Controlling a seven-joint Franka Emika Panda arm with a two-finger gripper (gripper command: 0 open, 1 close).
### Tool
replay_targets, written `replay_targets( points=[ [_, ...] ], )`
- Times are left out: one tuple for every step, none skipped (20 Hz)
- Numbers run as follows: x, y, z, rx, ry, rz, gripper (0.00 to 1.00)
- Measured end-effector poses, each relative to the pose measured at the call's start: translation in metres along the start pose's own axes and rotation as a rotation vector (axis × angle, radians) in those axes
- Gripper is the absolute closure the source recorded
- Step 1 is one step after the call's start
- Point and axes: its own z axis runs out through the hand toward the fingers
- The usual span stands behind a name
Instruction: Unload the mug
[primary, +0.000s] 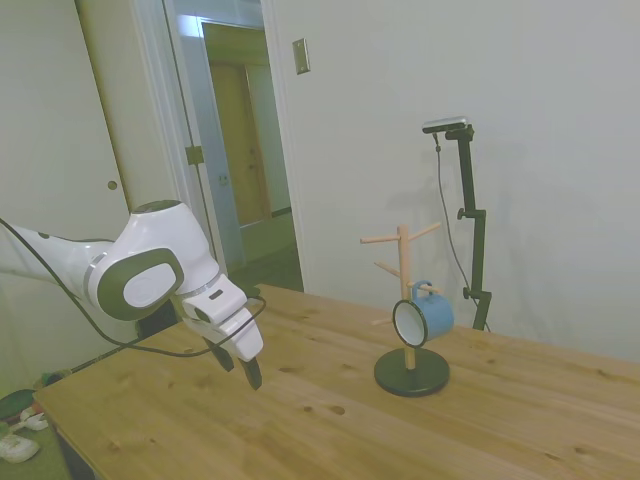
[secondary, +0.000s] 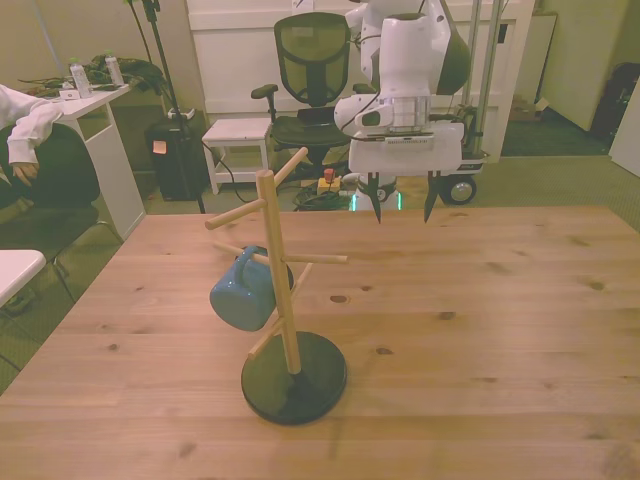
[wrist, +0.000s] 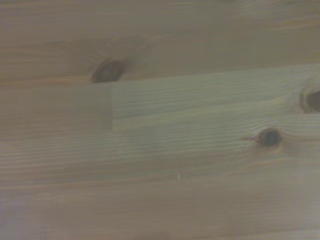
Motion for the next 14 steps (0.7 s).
replay_targets(
  points=[
    [0.002,0.001,0.0,0.013,0.014,0.006,0.0],
    [0.003,0.002,0.0,0.028,0.031,0.014,0.0],
    [0.005,0.003,0.0,0.038,0.045,0.024,0.0],
    [0.006,0.003,-0.001,0.046,0.059,0.033,0.0],
    [0.009,0.003,-0.002,0.051,0.073,0.038,0.0],
    [0.011,0.004,-0.003,0.055,0.089,0.043,0.0],
    [0.014,0.004,-0.004,0.062,0.104,0.052,0.0],
    [0.017,0.005,-0.007,0.073,0.119,0.065,0.0],
    [0.021,0.007,-0.009,0.085,0.134,0.078,0.0],
    [0.026,0.009,-0.012,0.096,0.15,0.091,0.0],
    [0.03,0.012,-0.016,0.105,0.164,0.103,0.0],
    [0.033,0.014,-0.019,0.108,0.173,0.114,0.0],
    [0.037,0.017,-0.022,0.112,0.184,0.124,0.0],
    [0.041,0.018,-0.024,0.119,0.196,0.134,0.0]
  ],
)
